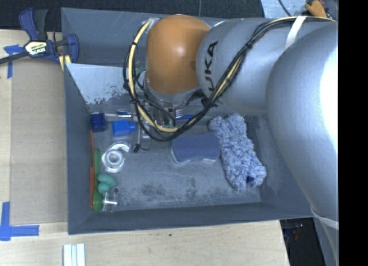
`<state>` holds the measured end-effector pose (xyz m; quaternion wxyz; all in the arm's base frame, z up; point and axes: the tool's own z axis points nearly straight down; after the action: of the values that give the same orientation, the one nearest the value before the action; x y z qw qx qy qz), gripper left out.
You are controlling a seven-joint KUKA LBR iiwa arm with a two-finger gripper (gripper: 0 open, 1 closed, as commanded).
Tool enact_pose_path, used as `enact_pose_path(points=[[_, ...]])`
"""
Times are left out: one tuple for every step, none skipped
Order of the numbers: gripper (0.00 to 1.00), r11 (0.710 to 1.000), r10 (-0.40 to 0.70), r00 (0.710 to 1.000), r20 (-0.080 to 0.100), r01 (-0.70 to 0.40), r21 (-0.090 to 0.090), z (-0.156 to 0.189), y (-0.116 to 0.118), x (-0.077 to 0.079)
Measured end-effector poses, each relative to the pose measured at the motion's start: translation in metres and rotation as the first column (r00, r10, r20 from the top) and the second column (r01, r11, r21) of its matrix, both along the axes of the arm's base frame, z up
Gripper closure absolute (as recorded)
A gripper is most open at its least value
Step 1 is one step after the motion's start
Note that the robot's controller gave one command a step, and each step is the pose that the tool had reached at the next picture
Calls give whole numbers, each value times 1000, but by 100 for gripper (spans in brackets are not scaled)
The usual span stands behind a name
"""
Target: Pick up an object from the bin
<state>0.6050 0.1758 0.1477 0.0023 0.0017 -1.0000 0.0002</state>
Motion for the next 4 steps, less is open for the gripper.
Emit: enact_pose_path(points=[[0, 1000, -4, 1000, 7, 4, 2, 5, -1, 2], [0, 996, 86, 996, 7, -86, 3, -76, 7, 21], [0, 1000, 20, 1000, 21, -20, 5, -26, 13, 19], [0, 885, 466, 885, 6, -466, 2, -48, 46, -14]])
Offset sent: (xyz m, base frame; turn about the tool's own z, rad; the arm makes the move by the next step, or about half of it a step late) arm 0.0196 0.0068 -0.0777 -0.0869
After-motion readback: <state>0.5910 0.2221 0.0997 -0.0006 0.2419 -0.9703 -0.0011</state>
